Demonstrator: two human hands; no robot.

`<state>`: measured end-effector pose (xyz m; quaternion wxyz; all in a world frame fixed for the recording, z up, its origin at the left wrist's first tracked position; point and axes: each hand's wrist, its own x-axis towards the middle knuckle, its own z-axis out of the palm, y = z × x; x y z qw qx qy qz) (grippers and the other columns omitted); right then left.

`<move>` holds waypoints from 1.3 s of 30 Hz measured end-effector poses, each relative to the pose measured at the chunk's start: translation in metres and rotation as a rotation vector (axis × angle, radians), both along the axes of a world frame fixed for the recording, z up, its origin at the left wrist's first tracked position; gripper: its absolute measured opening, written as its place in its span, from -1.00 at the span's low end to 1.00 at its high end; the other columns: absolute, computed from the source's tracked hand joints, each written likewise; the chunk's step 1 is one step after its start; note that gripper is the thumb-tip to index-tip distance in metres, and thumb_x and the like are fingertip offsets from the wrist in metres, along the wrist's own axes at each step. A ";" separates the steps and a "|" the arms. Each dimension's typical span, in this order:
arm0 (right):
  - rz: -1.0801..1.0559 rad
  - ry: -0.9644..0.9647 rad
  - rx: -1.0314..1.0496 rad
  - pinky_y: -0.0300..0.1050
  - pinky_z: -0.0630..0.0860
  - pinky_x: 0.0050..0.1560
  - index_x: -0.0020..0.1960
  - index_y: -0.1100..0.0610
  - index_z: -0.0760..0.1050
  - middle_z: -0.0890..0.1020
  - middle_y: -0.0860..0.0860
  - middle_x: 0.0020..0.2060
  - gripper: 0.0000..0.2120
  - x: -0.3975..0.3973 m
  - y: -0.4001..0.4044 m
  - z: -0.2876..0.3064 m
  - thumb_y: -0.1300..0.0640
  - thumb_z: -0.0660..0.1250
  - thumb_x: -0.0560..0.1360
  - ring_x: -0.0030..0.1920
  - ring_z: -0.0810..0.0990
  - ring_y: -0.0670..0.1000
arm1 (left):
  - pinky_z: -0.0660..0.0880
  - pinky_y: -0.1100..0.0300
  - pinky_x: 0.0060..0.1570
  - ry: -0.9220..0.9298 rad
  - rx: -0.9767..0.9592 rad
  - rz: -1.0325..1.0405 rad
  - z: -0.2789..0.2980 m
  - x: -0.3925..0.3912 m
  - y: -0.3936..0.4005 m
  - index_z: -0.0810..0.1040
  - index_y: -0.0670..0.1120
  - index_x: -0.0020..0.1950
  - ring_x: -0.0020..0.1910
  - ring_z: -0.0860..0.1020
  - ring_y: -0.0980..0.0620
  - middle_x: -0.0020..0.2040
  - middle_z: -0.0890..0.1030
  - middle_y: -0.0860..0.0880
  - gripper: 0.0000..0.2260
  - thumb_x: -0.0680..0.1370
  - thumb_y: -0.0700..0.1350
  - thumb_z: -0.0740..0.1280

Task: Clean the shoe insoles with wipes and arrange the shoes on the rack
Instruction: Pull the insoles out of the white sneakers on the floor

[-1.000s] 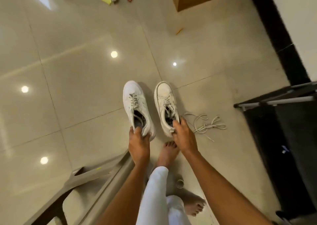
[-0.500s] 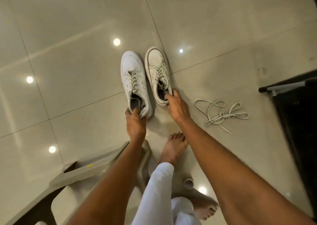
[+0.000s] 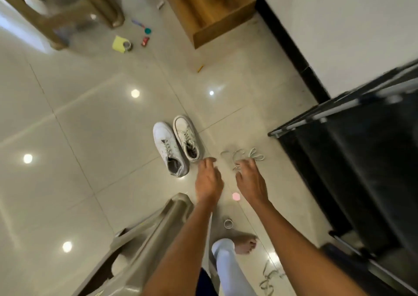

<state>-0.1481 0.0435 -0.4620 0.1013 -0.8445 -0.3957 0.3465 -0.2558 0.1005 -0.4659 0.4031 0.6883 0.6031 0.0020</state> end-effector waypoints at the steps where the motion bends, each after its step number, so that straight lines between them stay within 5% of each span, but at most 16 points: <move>1: -0.046 -0.023 -0.002 -0.12 0.47 -0.02 0.25 0.11 0.44 0.40 0.06 0.28 -0.71 0.010 -0.010 0.039 0.24 0.23 0.54 0.17 0.52 0.10 | 0.40 0.06 0.01 -0.023 0.004 -0.046 0.037 0.016 -0.004 0.41 -0.15 0.23 0.17 0.43 -0.09 0.24 0.43 -0.10 -0.76 0.57 -0.24 0.14; 8: -0.478 -0.136 0.042 -0.20 0.41 -0.06 0.22 0.06 0.43 0.40 -0.03 0.24 -0.74 0.059 -0.083 0.256 0.23 0.17 0.57 0.04 0.54 0.00 | 0.45 0.19 0.07 -0.169 0.101 -0.347 0.242 0.105 -0.057 0.42 -0.09 0.26 0.14 0.47 0.00 0.22 0.49 -0.05 -0.76 0.61 -0.19 0.13; 16: -1.042 -0.280 0.242 -0.15 0.34 -0.18 0.17 0.05 0.46 0.44 0.00 0.15 -0.74 0.089 -0.167 0.381 0.27 0.18 0.53 -0.02 0.51 0.01 | 0.43 0.14 0.05 -0.367 0.348 -0.835 0.378 0.175 -0.127 0.45 -0.14 0.22 0.12 0.46 -0.04 0.14 0.50 -0.08 -0.78 0.60 -0.23 0.14; 26: -1.357 -0.567 0.383 -0.07 0.42 -0.22 0.15 0.13 0.46 0.44 0.07 0.16 -0.77 0.128 -0.244 0.443 0.22 0.19 0.52 0.01 0.51 0.09 | 0.45 0.11 0.14 -0.491 0.499 -1.117 0.445 0.252 -0.215 0.37 -0.16 0.26 0.21 0.42 -0.07 0.25 0.40 -0.12 -0.71 0.57 -0.10 0.22; 29: -1.364 -0.636 0.329 0.02 0.53 0.00 0.26 0.13 0.40 0.38 0.11 0.24 -0.66 0.150 -0.268 0.446 0.14 0.29 0.50 0.21 0.43 0.10 | 0.34 0.02 0.32 -0.446 0.513 -1.124 0.452 0.271 -0.234 0.32 -0.14 0.36 0.37 0.30 -0.12 0.39 0.30 -0.17 -0.55 0.55 0.04 0.26; 34: -1.352 -0.460 0.153 0.09 0.38 0.27 0.47 0.06 0.15 0.11 0.21 0.47 -0.37 0.182 -0.297 0.441 -0.02 0.33 0.49 0.46 0.12 0.19 | 0.04 -0.12 0.47 -0.140 0.623 -1.250 0.439 0.287 -0.240 0.09 -0.04 0.51 0.51 -0.08 -0.27 0.53 -0.06 -0.28 -0.44 0.58 0.05 0.22; 37: -1.343 -0.328 0.090 0.13 0.35 0.29 0.49 0.03 0.11 0.03 0.25 0.49 -0.35 0.195 -0.301 0.432 -0.04 0.32 0.50 0.47 0.09 0.25 | 0.06 -0.07 0.48 -0.115 0.571 -1.200 0.425 0.290 -0.233 0.13 -0.01 0.50 0.52 -0.11 -0.27 0.53 -0.10 -0.28 -0.46 0.57 0.01 0.26; 39: -1.354 -0.260 0.066 0.13 0.40 0.22 0.45 0.05 0.17 0.10 0.27 0.46 -0.40 0.199 -0.302 0.426 -0.02 0.32 0.49 0.40 0.24 0.27 | 0.22 -0.04 0.44 -0.137 0.490 -1.146 0.421 0.289 -0.232 0.19 0.00 0.46 0.52 -0.06 -0.24 0.54 -0.09 -0.25 -0.46 0.54 0.01 0.32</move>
